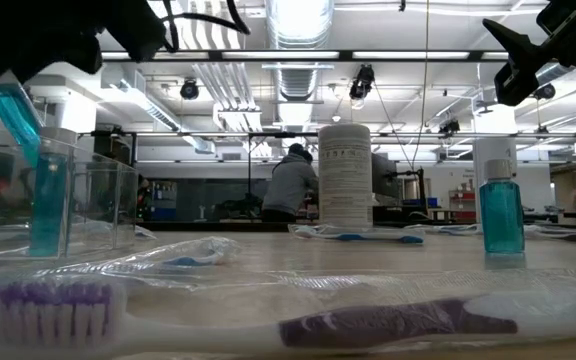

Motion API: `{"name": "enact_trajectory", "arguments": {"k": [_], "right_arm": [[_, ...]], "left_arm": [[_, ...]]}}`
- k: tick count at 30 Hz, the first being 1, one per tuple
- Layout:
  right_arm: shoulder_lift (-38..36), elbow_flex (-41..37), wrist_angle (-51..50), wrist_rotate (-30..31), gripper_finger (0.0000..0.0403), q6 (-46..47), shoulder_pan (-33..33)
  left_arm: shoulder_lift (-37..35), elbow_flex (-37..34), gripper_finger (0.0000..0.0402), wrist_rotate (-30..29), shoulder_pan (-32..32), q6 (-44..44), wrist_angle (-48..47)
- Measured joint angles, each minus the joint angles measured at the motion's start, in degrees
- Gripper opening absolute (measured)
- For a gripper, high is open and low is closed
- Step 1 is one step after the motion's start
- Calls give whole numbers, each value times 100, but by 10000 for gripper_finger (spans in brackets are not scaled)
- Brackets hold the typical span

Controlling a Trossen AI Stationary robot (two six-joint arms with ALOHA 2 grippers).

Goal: Pick & Place toothbrushing station
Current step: Put the blue mouthwash bottle into the transparent organizer

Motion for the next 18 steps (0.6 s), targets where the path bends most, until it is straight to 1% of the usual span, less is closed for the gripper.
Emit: {"name": "enact_trajectory", "arguments": {"k": [6,11,18], "right_arm": [[-1,0,0,1,206,0,1],[-2,0,2,0,206,0,0],[-1,0,0,-1,206,0,1]], "left_arm": [[184,-2,116,272,41,-4,-2],[203,-11,137,315,46,-21,-13],[200,-13,143,316,54,-83,-7]]}}
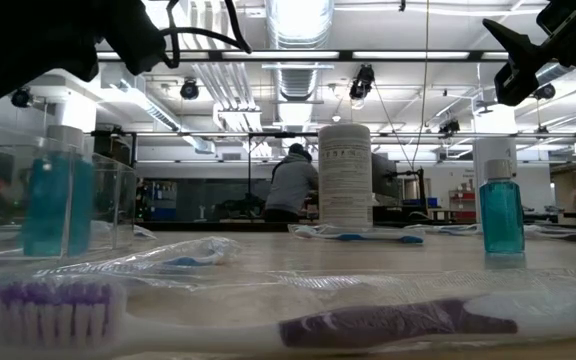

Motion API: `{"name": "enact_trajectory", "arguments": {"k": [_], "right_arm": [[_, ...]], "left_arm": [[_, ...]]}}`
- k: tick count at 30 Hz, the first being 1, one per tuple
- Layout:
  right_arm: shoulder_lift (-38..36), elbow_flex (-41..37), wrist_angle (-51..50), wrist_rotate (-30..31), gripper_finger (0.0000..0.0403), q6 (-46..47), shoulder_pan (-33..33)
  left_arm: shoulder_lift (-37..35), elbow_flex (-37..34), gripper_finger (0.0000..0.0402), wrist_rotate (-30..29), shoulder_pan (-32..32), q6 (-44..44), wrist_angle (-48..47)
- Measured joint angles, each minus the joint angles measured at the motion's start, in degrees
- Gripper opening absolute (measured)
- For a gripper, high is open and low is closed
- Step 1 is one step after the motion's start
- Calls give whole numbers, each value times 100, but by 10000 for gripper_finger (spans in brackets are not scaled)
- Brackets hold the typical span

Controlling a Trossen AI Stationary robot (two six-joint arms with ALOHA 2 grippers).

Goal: Pick & Place toothbrushing station
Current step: Put the blue mouthwash bottle into the transparent organizer

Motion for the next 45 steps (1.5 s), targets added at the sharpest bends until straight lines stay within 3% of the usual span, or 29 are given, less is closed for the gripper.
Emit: {"name": "enact_trajectory", "arguments": {"k": [9,12,15,22,25,30,37,40,45], "right_arm": [[0,0,0,-1,206,0,0],[1,0,2,-1,206,0,-1],[0,0,1,1,206,0,0],[0,0,1,0,206,0,1],[0,0,2,-1,206,0,-1],[1,0,2,0,206,-1,0],[0,0,2,-1,206,0,1],[1,0,2,1,206,0,1],[1,0,1,-1,206,-1,0]], "left_arm": [[-28,184,144,-28,-23,-67,-19],[-113,474,145,-343,-126,-259,47],[-252,858,145,-1196,-287,-290,310],[-505,1519,145,-4392,-991,-179,1744],[-509,1531,144,-5335,-1189,-10,2525],[-509,1080,145,-5583,-1232,335,3578],[-509,584,145,-5706,-1003,1595,5426],[-529,577,145,-5972,-996,1629,5362],[-872,568,145,-6922,-1023,1183,4014]]}}
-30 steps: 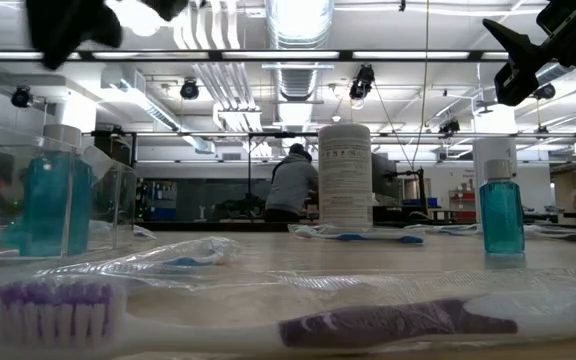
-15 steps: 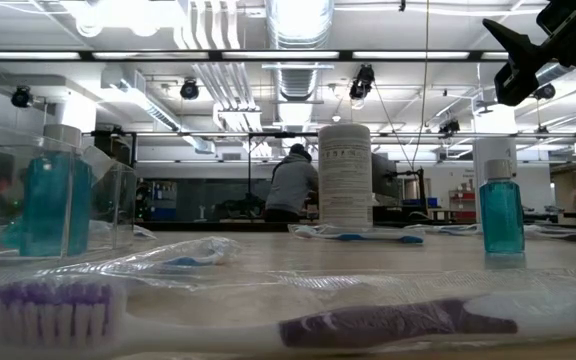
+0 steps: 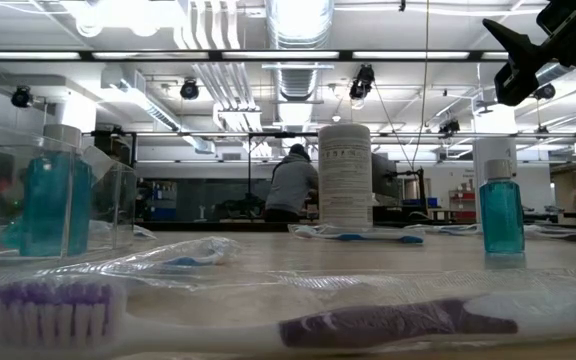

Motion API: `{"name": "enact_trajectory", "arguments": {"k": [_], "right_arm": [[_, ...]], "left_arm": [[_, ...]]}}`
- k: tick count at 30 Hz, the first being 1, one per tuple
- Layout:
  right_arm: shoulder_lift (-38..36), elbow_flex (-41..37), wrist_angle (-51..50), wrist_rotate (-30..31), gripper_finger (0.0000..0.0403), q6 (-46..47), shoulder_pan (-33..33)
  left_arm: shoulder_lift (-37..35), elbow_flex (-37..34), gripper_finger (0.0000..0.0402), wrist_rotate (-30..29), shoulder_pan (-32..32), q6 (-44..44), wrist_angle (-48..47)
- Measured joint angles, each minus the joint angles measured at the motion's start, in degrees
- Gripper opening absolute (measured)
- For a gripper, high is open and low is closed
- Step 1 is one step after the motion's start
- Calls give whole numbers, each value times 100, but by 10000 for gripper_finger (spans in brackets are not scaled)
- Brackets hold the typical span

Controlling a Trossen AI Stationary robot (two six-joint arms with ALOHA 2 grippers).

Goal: Pick & Place toothbrushing station
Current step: Put the blue mouthwash bottle into the transparent organizer

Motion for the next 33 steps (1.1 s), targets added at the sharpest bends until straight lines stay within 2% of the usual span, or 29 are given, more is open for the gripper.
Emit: {"name": "enact_trajectory", "arguments": {"k": [3,9,15,20,25,28,33], "right_arm": [[-2,0,0,0,206,1,1],[-2,0,-1,0,206,1,1],[-1,0,3,1,206,4,-1],[0,0,9,2,206,225,0],[-2,0,126,6,206,506,-1],[0,0,324,12,206,810,-1],[-2,0,805,99,206,1823,-1]], "left_arm": [[-412,-56,144,-145,-15,40,-479],[-1523,-743,142,300,-26,828,-561],[-2996,-2267,142,774,-26,1197,725],[-3983,-3339,142,773,-26,1894,1885],[-4506,-3961,142,704,-26,2409,2811],[-4629,-4131,142,597,-26,2750,2909],[-4647,-4214,142,507,-26,3199,2911]]}}
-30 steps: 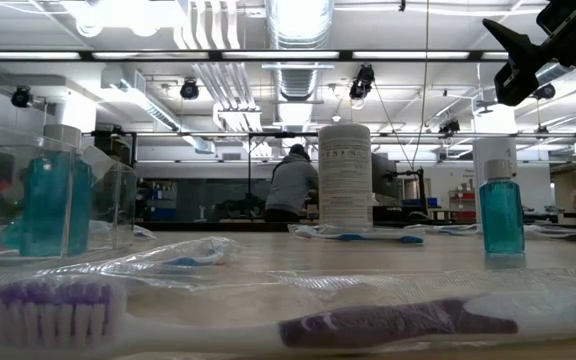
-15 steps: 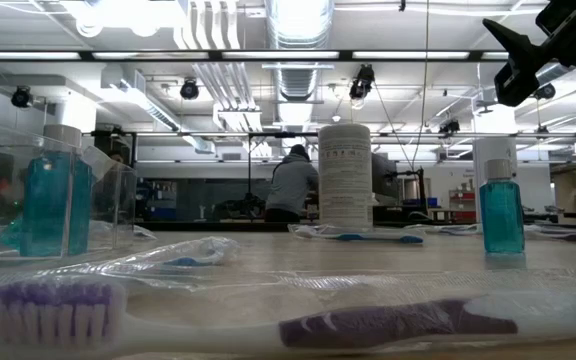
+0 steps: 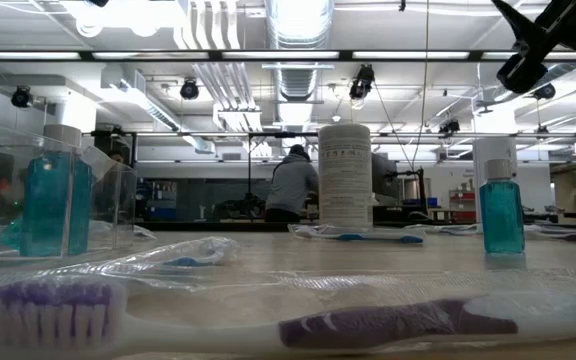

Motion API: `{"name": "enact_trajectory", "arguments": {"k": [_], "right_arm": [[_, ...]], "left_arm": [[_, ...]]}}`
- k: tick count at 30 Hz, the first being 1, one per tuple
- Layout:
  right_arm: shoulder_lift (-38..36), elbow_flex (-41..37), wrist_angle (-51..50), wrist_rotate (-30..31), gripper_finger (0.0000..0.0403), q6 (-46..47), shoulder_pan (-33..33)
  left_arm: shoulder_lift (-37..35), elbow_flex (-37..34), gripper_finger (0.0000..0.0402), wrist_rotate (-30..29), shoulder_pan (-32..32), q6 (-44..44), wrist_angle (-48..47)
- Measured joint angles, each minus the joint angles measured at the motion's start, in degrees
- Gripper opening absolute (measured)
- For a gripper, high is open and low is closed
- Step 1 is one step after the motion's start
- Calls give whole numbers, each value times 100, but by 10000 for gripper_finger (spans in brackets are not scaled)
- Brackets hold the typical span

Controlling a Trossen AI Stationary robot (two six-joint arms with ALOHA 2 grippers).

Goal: Pick & Place toothbrushing station
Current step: Put the blue mouthwash bottle into the transparent organizer

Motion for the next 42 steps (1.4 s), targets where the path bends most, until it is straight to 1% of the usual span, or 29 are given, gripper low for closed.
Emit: {"name": "enact_trajectory", "arguments": {"k": [3,5,9,12,14,18,20,22,23,26,28,33,35,38,42], "right_arm": [[0,0,266,420,206,60,-2],[-1,0,308,456,206,-93,-2],[53,148,134,354,205,-1228,17],[120,590,-374,305,205,-2049,15],[212,1037,-1264,305,205,-2324,15],[597,2164,-4153,376,205,-2359,15],[910,2688,-5429,570,205,-2169,15],[1258,3074,-6207,651,205,-1951,15],[1418,3214,-6384,655,205,-1902,15],[1884,3497,-6330,592,205,-1930,16],[2181,3608,-6318,564,205,-2135,17],[2834,3642,-6286,341,205,-2262,17],[3010,3600,-5988,297,205,-2250,17],[3301,3569,-5171,213,205,-2335,16],[3524,3565,-4502,-253,205,-2771,17]], "left_arm": [[0,-32,142,0,0,191,-7],[2,-54,142,0,0,207,-2],[18,-65,142,0,0,207,-5],[32,-65,143,0,0,205,-4],[41,-65,142,2,0,181,-4],[63,-65,142,2,0,161,-3],[78,-65,142,2,0,161,-3],[99,-65,142,2,0,159,-3],[105,-65,142,2,0,159,-4],[124,-65,142,2,0,157,-3],[129,-65,142,2,0,157,-4],[131,-65,142,2,0,155,-5],[131,-65,142,2,0,155,-8],[131,-65,142,3,0,155,-9],[131,-65,142,4,0,155,-9]]}}
